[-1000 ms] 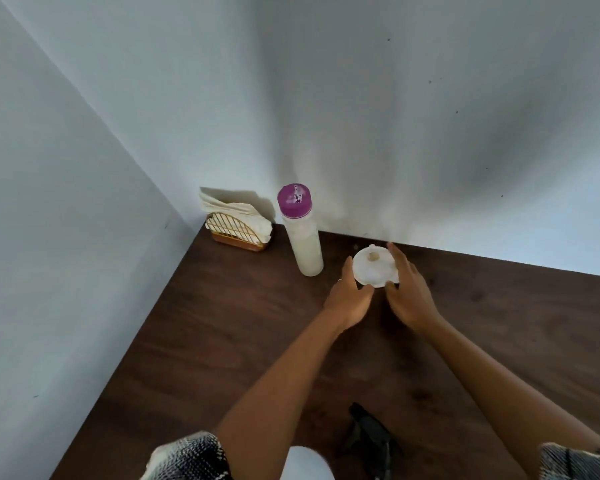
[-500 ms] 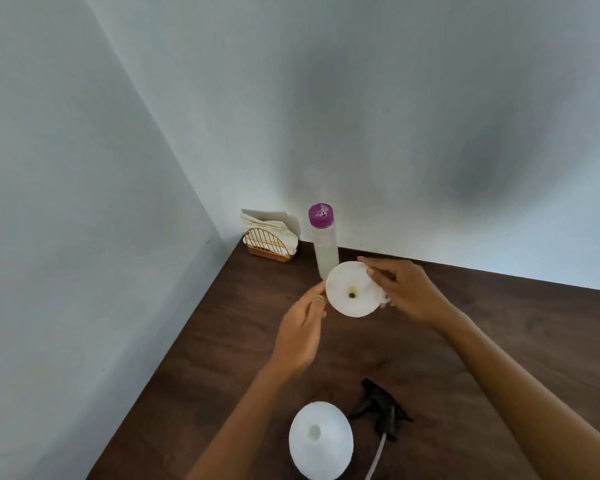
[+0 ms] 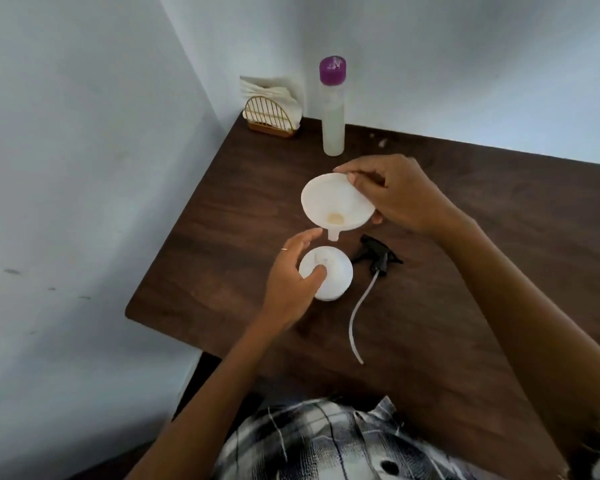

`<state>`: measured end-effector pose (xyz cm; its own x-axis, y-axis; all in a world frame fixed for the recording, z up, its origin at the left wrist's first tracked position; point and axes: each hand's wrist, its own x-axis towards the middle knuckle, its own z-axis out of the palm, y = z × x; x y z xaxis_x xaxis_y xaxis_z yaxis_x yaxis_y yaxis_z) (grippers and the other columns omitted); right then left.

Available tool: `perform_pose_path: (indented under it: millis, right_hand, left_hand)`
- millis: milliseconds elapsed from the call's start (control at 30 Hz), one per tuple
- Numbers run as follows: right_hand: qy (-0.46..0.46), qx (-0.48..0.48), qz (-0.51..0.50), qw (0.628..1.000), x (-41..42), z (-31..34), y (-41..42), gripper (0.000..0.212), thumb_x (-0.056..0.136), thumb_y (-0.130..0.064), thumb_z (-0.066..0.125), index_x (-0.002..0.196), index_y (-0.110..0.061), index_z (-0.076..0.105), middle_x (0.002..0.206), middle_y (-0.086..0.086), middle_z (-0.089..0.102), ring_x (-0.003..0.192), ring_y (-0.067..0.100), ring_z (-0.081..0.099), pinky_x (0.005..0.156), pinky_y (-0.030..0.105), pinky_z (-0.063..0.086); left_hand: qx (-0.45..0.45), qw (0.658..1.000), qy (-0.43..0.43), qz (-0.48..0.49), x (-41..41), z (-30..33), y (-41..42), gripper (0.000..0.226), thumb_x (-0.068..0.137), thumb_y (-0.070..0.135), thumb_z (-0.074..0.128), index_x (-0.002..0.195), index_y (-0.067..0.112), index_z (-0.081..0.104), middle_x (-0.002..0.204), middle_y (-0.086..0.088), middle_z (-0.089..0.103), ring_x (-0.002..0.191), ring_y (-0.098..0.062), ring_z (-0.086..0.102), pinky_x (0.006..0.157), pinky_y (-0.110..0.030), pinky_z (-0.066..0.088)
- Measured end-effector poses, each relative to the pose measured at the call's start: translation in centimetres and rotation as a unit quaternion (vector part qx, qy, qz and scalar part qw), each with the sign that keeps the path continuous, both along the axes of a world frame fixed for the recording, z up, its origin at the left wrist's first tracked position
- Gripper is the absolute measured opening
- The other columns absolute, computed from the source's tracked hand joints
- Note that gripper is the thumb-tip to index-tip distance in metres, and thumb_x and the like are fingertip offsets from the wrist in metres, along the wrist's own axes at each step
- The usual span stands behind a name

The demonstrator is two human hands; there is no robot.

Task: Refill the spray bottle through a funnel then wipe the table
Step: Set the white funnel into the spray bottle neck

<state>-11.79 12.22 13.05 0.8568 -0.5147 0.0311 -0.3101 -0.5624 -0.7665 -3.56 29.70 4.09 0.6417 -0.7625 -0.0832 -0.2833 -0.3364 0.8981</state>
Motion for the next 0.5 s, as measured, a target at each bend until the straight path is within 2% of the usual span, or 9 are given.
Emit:
perform_pose_path:
  millis: [67,133,200,267,367,500]
  right_hand:
    - [0.007,-0.004,0.01,1.0,0.1,-0.6,0.8,0.029,0.097,-0.016,0.047,0.122,-0.017,0.061,0.108,-0.008,0.061,0.058,-0.01,0.057,0.046,0.009,0.045]
    - [0.016,-0.017,0.018,1.0,0.4,-0.9,1.3,0.029,0.097,-0.013,0.046,0.122,-0.015,0.061,0.118,-0.002,0.064,0.06,-0.013,0.052,0.051,0.002,0.041]
    - [0.02,-0.026,0.026,0.999,0.6,-1.3,1.8,0.029,0.097,-0.012,0.046,0.122,-0.013,0.061,0.121,0.001,0.064,0.06,-0.016,0.05,0.055,-0.002,0.039]
    - [0.024,-0.032,0.032,0.999,0.8,-1.7,2.2,0.029,0.097,-0.012,0.046,0.122,-0.013,0.061,0.122,0.002,0.064,0.066,-0.01,0.051,0.057,-0.002,0.04]
    - [0.03,-0.047,0.03,0.998,0.9,-2.3,2.4,0.029,0.097,-0.014,0.046,0.122,-0.014,0.061,0.123,0.001,0.063,0.092,-0.001,0.051,0.059,-0.001,0.04]
    - [0.032,-0.052,0.026,0.998,1.0,-2.8,2.6,0.029,0.097,-0.013,0.047,0.122,-0.012,0.062,0.122,0.001,0.064,0.105,0.009,0.056,0.079,0.008,0.04]
  left_hand:
    - [0.03,0.999,-0.003,0.012,-0.2,-0.3,0.2,0.046,0.086,0.023,0.066,0.13,0.022,0.051,0.123,0.016,0.05,0.113,-0.002,0.047,0.091,-0.014,0.039]
    - [0.055,0.998,-0.002,0.021,-0.1,-0.6,0.1,0.05,0.085,0.035,0.067,0.13,0.018,0.052,0.127,0.01,0.055,0.113,-0.006,0.05,0.094,-0.021,0.041]
    - [0.058,0.998,-0.009,0.028,0.0,-1.0,0.1,0.05,0.082,0.041,0.067,0.125,0.018,0.057,0.127,0.003,0.059,0.108,-0.007,0.052,0.09,-0.02,0.043]
    - [0.05,0.998,-0.016,0.04,0.0,-1.3,0.3,0.048,0.08,0.043,0.069,0.119,0.016,0.061,0.122,0.001,0.063,0.101,-0.005,0.054,0.086,-0.021,0.047]
    - [0.041,0.997,-0.024,0.054,-0.1,-1.5,0.4,0.044,0.081,0.041,0.068,0.115,0.013,0.065,0.117,-0.002,0.067,0.101,-0.011,0.06,0.089,-0.032,0.053]
    - [0.027,0.998,-0.025,0.059,0.1,-1.7,0.3,0.041,0.083,0.035,0.068,0.116,0.01,0.066,0.116,-0.006,0.068,0.103,-0.016,0.063,0.088,-0.032,0.053]
